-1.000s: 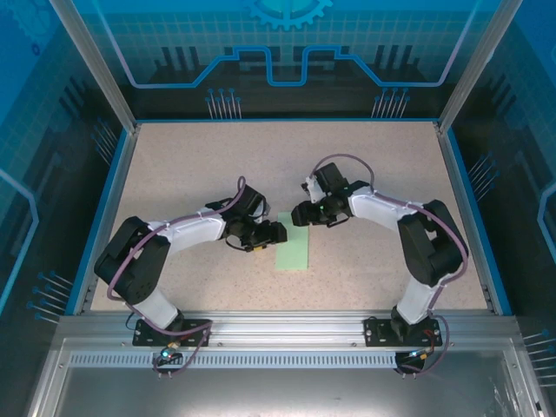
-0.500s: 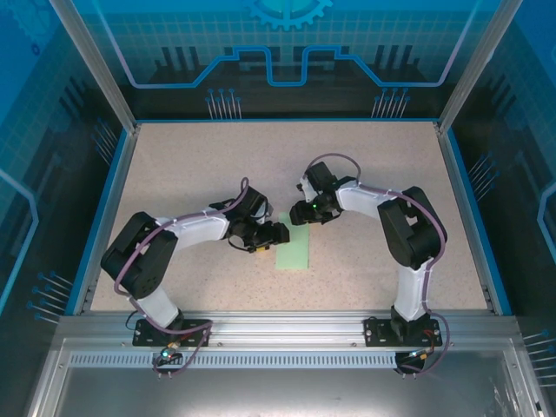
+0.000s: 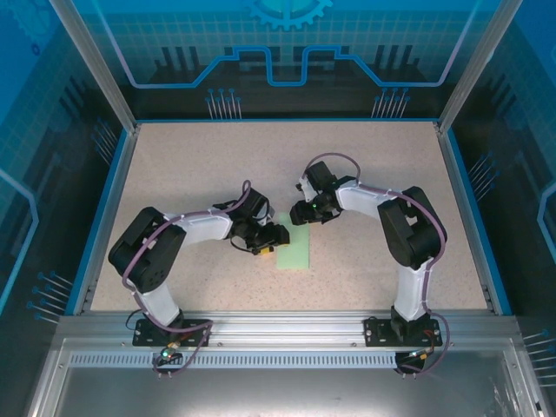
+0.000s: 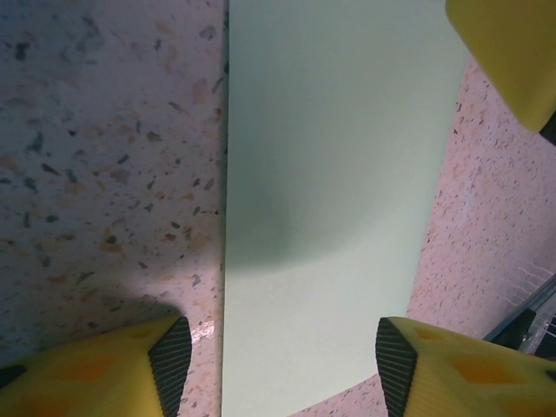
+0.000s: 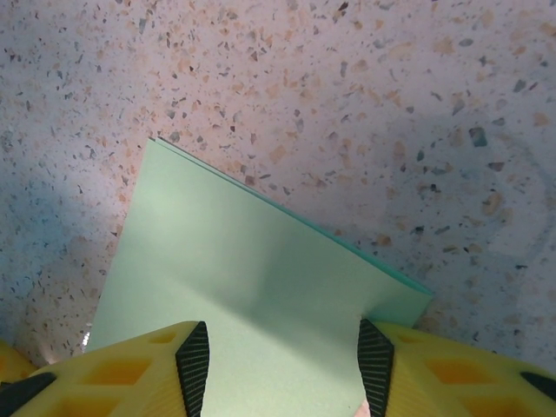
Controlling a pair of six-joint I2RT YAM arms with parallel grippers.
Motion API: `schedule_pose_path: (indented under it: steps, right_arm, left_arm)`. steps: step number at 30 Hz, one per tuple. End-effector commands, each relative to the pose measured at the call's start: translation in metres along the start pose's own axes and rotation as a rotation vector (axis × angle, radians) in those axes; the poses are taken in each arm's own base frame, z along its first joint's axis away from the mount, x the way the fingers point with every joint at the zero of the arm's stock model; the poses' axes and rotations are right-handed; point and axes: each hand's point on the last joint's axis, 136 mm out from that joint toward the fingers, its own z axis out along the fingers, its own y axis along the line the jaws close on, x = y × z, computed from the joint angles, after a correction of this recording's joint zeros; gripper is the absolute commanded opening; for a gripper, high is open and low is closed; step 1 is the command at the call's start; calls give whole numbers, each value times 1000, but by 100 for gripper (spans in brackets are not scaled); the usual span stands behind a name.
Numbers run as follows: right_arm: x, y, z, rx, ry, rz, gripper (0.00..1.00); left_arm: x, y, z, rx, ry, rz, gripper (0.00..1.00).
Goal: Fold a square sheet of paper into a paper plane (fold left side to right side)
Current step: Third fold the triangle at the center of the table.
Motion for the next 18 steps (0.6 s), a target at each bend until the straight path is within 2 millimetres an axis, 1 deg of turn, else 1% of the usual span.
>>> schedule_pose_path:
  steps: [1, 4, 9, 14, 18]
  right_arm:
    - [10, -4, 9, 20, 48, -10, 52]
    - [10, -3, 10, 14, 48, -9, 51]
    - [10, -2, 12, 7, 52, -4, 51]
    - [10, -3, 12, 8, 51, -4, 51]
    - [10, -4, 12, 7, 53, -2, 51]
  left_arm:
    - [9, -1, 10, 25, 46, -4, 61]
    - [11, -5, 10, 33, 52, 3, 58]
    - [12, -8, 8, 40, 50, 11, 51]
    - [12, -6, 9, 33, 49, 11, 50]
    - [11, -8, 2, 37, 28, 17, 48]
